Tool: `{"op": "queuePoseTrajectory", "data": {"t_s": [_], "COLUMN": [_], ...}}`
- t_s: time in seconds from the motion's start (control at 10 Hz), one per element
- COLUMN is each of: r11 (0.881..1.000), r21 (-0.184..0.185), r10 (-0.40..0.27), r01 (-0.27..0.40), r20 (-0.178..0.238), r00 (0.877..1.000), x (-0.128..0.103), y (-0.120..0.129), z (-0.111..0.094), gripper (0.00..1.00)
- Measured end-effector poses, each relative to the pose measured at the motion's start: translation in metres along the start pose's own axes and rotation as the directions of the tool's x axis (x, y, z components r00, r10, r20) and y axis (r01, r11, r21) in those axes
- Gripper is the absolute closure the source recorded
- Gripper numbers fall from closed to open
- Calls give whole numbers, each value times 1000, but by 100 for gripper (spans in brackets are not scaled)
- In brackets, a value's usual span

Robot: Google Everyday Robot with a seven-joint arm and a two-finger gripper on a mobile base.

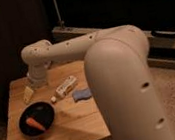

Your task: Place the pepper on the white sponge

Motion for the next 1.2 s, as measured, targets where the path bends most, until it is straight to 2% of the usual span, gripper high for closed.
{"op": "queuePoseTrajectory", "data": {"t_s": [0.1, 0.2, 0.3, 0.5, 0.6, 0.7, 0.8, 0.9, 1.0, 1.1, 1.2], "r11": [999, 996, 993, 990, 990, 990, 990, 990, 988, 983, 983], "r21": [17, 41, 51, 64, 57, 45, 16, -24, -66, -105, -101], "r10": [-38, -84, -117, -140, -140, -143, -141, -135, -126, -126, -126], "r01": [37, 79, 110, 129, 132, 137, 140, 140, 137, 148, 152], "r20": [71, 138, 173, 200, 192, 174, 140, 136, 144, 194, 220], "r00": [997, 987, 978, 970, 971, 974, 980, 981, 981, 973, 967], "x": [9, 18, 23, 29, 28, 26, 23, 19, 21, 26, 31], "y": [9, 19, 28, 32, 33, 33, 30, 29, 23, 24, 28], "z": [-11, -21, -27, -32, -30, -28, -20, -13, -9, -10, -16], "gripper": [20, 20, 20, 20, 20, 20, 20, 20, 20, 20, 20]}}
